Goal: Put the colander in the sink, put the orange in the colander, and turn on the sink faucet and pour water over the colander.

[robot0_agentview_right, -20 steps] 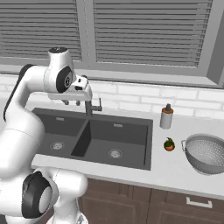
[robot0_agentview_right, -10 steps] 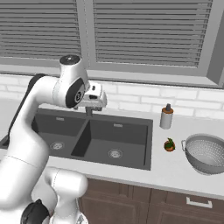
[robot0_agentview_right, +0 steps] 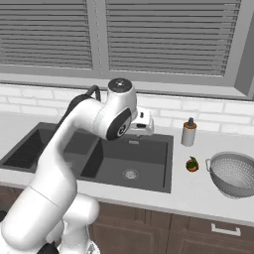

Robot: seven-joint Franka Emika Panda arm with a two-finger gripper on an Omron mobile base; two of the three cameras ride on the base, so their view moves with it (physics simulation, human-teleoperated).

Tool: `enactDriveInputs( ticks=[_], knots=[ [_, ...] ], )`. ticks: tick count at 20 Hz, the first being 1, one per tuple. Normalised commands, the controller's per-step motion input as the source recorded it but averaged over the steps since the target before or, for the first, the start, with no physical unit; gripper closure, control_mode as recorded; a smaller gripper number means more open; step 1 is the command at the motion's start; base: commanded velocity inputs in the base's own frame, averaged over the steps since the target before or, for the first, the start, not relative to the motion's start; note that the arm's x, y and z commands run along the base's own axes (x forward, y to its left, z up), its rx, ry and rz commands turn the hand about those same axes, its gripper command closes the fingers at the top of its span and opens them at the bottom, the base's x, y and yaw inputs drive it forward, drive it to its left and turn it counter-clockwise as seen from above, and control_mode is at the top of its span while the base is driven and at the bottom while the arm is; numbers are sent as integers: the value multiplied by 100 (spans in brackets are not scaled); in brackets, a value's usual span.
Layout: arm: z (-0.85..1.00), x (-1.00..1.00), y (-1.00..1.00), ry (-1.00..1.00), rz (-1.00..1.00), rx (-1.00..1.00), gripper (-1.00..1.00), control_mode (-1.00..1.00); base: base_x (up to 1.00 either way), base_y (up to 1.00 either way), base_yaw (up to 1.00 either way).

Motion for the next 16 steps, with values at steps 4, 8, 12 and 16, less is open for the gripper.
enactDriveInputs(
  ticks=[4, 8, 12, 16],
  knots=[
    [-13, 9, -100, 15, -1, 2, -100, -100, 0, 0, 0],
    [-24, 28, -100, 21, -3, 1, -100, -100, 0, 0, 0],
    [-29, 28, -100, 17, -5, 0, -100, -100, 0, 0, 0],
    [-28, 25, -94, 12, -1, 0, -100, -100, 0, 0, 0]
  ],
)
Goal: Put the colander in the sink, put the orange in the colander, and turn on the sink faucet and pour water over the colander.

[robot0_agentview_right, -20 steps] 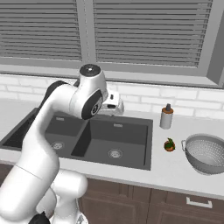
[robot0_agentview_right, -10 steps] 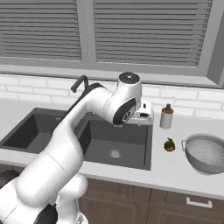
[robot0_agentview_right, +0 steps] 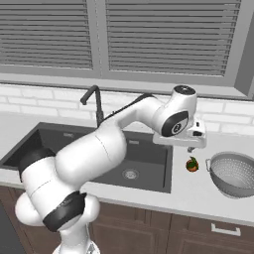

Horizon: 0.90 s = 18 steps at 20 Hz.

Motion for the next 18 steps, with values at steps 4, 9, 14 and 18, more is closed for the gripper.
enactDriveInputs(
  ticks=[4, 9, 14, 18],
  knots=[
    [-32, 21, -82, 8, 0, 0, -100, -100, 0, 0, 0],
    [-29, 21, -65, 5, 0, 0, -100, -100, 0, 0, 0],
    [-29, 36, -47, 9, 0, 0, -100, -100, 0, 0, 0],
    [-31, 43, -36, 14, 0, 0, -100, -100, 0, 0, 0]
  ],
)
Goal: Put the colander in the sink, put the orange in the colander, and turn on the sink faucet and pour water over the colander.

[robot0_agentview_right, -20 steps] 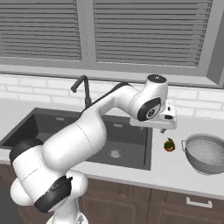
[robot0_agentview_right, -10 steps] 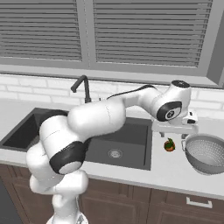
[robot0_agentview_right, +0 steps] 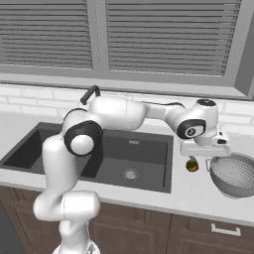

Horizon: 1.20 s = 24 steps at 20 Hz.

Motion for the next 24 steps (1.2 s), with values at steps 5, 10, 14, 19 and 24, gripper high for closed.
enactDriveInputs(
  ticks=[5, 10, 14, 19, 24],
  knots=[
    [-31, 32, -44, 10, 0, 0, -100, -100, 0, 0, 0],
    [-15, 33, -45, 8, 0, 0, -100, -100, 0, 0, 0],
    [-10, 33, -32, 7, 0, 0, -100, -100, 0, 0, 0],
    [-21, 5, -3, 7, 0, 0, -100, -100, 0, 0, 0],
    [-24, 0, 12, 1, 0, 0, -100, -100, 0, 0, 0]
  ],
)
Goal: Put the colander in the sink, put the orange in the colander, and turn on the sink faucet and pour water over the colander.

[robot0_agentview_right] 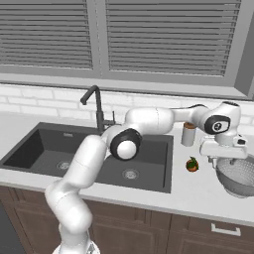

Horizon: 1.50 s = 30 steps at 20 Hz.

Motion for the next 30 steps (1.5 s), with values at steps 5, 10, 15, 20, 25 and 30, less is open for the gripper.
enactDriveInputs(
  ticks=[5, 10, 15, 20, 25, 30],
  knots=[
    [-22, -9, 25, 0, 0, 0, -100, -100, 0, 0, 0],
    [-16, -36, 38, -4, 0, 0, -100, -100, 0, 0, 0],
    [-16, -20, 25, -6, 0, -3, -100, -100, 0, 0, 0],
    [-32, 0, 5, -7, 0, -8, -100, -100, 0, 0, 0],
    [-22, 21, -1, -8, 0, -7, -100, -100, 0, 0, 0],
    [-20, 15, -1, -2, 0, -6, -100, -100, 0, 0, 0]
  ],
)
